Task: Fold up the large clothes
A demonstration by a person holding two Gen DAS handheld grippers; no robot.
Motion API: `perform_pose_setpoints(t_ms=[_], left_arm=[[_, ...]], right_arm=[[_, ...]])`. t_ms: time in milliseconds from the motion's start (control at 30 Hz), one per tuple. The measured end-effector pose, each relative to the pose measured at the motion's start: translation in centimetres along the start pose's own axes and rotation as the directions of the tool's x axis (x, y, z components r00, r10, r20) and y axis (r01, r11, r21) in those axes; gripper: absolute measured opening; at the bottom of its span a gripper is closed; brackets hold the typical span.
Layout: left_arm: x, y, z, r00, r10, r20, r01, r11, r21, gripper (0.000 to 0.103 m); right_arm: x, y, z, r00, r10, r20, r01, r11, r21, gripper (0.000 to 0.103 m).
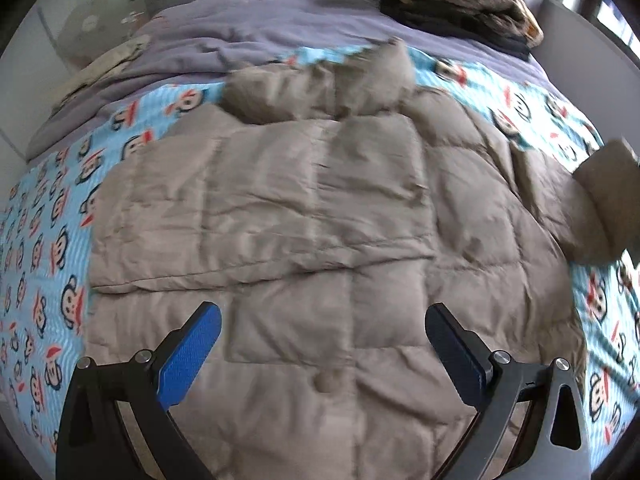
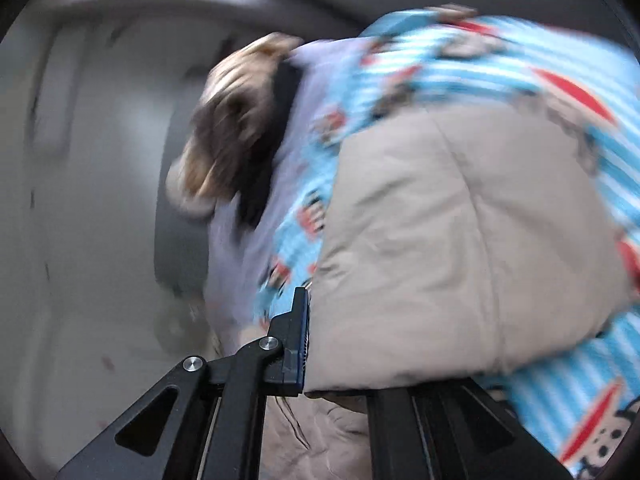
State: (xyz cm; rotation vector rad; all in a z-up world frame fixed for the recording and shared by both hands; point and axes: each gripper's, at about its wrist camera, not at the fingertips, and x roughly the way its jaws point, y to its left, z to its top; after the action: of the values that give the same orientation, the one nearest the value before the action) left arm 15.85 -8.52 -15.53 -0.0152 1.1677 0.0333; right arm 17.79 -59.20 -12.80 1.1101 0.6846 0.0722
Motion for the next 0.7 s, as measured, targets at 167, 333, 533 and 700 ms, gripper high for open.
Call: perform_pose_setpoints(t_ms=[167, 333, 533, 700], left_arm=[[-0.3, 4.7, 0.5, 0.999, 0.034, 0.034, -0.031, 0.997, -0.07, 0.102], [-0.3, 10.1, 0.6, 0.997, 0.069, 0.044, -0.061, 0.984, -0.168, 0.102], [0.2, 14.4, 0.3, 0.993, 0.104, 0.063, -0.087, 0.969, -0.233, 0.102], [1.5, 14.7, 0.4, 0.995, 0.085, 0.061, -0.069, 0.969, -0.236, 0.102]], right_arm=[[6.1, 11.6, -5.3, 0.993, 0.013, -0.113, -0.053, 0.933, -0.356, 0.009], [14.2, 19.6, -17.2, 0.965, -0.139, -0.224, -0.066, 0.695, -0.716, 0.009], [22.1, 18.0, -27.3, 0.881, -0.366, -0.3, -0.038, 0.577, -0.816, 0.009], [23.5, 14.5, -27.3, 0.833, -0.432, -0.345, 0.027, 0.656, -0.754, 0.012]])
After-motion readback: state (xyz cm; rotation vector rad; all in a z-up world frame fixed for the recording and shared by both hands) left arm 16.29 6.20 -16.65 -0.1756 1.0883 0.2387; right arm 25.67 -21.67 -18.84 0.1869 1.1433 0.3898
